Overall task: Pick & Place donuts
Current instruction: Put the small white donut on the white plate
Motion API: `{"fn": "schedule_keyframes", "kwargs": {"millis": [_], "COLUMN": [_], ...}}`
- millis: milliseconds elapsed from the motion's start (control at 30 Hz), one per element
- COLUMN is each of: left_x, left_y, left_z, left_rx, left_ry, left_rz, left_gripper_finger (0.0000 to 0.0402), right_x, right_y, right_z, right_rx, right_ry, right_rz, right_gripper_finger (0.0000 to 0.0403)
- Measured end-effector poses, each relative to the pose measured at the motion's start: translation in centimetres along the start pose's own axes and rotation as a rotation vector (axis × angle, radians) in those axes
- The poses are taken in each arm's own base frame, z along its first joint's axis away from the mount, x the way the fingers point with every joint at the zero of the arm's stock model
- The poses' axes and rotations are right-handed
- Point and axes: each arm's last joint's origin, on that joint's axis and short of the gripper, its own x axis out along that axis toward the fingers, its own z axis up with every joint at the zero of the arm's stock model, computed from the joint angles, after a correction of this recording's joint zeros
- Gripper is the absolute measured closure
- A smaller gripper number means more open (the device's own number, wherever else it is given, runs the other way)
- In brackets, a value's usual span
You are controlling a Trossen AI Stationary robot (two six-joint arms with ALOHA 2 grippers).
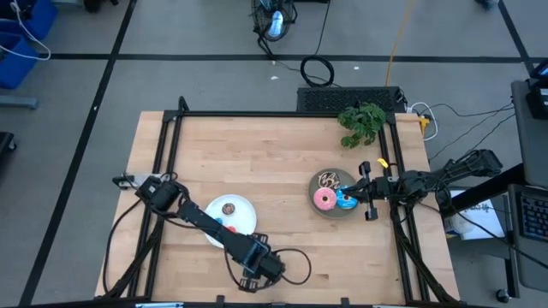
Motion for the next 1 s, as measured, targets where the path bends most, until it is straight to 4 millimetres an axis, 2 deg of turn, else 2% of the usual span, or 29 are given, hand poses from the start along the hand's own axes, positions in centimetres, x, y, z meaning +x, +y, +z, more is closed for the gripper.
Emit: {"fn": "schedule_keyframes", "kwargs": {"millis": [200, 433, 633, 733, 833, 1000], "left_x": [-4.0, -9.9, -12.9, -12.9, -11.9, -7.8], "left_y": [0.9, 2.9, 5.2, 6.7, 8.1, 10.6], "left_z": [0.0, -1.3, -2.5, -2.7, -2.7, -4.2], "left_rx": [-0.002, -0.04, -0.079, -0.086, -0.085, -0.124], "left_ry": [-0.069, -0.115, -0.092, -0.064, -0.046, 0.021], "left_rz": [0.011, 0.082, 0.141, 0.147, 0.125, 0.129], "left_gripper_finger": [0.0306, 0.0309, 0.0309, 0.0309, 0.0309, 0.0309], "right_x": [0.0, 0.0, 0.0, 0.0, 0.0, 0.0], "right_y": [0.0, 0.0, 0.0, 0.0, 0.0, 0.0], "right_z": [0.0, 0.0, 0.0, 0.0, 0.0, 0.0], "right_rx": [0.0, 0.0, 0.0, 0.0, 0.001, 0.0], "right_ry": [0.0, 0.0, 0.0, -0.001, -0.002, 0.0], "right_rz": [0.0, 0.0, 0.001, 0.0, 0.0, 0.001], "right_gripper_finger": [0.0403, 0.0403, 0.0403, 0.0403, 0.0403, 0.0403]}}
